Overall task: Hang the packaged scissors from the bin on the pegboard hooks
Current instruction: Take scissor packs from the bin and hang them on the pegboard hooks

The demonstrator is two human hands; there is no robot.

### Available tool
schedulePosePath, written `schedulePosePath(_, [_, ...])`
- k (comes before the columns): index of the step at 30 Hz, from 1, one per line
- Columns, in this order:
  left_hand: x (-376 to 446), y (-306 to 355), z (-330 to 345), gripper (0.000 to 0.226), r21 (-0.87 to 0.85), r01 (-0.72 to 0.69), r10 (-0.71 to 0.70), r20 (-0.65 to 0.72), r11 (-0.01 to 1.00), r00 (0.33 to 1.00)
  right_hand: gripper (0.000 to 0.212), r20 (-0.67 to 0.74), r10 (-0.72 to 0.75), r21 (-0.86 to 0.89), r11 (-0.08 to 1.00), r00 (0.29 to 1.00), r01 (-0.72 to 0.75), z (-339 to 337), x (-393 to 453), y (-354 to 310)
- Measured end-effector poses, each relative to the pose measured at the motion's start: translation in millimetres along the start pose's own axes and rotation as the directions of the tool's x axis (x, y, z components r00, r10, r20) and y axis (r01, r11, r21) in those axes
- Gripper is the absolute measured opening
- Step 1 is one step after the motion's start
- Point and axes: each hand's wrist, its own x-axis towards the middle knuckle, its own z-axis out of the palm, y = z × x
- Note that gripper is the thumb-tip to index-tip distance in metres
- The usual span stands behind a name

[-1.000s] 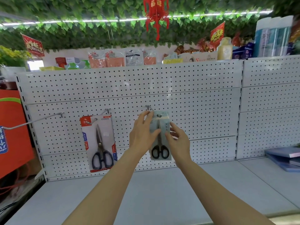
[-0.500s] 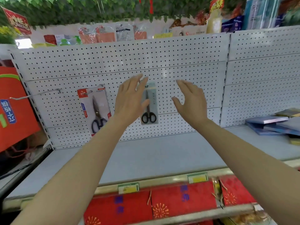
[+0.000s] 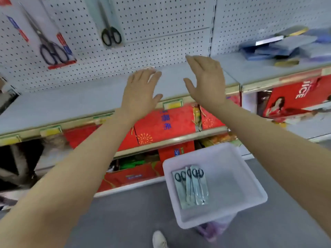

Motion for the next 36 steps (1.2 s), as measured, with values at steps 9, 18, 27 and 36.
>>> schedulePosePath(9, [-72, 65, 153, 0.070, -0.098, -0.094, 0.122, 0.339, 0.991, 0.933, 0.058, 0.309, 0.206, -0.102, 0.978, 0.929, -0.183, 68, -171, 55])
schedulePosePath(18, [-121, 129, 312, 0.035, -0.294, -0.656, 0.684, 0.551, 0.695, 0.478, 0.057, 0.475, 0.401, -0.257, 0.915, 0.783, -0.313, 103, -289, 90])
schedulePosePath(27, [-158, 217, 422, 0.032, -0.578, -0.672, 0.771, 0.637, 0.462, -0.017, 0.054, 0.496, 0.472, -0.311, 0.880, 0.729, -0.358, 118, -370, 99])
schedulePosePath(36, [-150, 199, 444, 0.052, -0.511, -0.811, 0.861, 0.509, 0.286, -0.016, 0.056, 0.553, 0.534, -0.368, 0.845, 0.639, -0.388, 126, -401, 101])
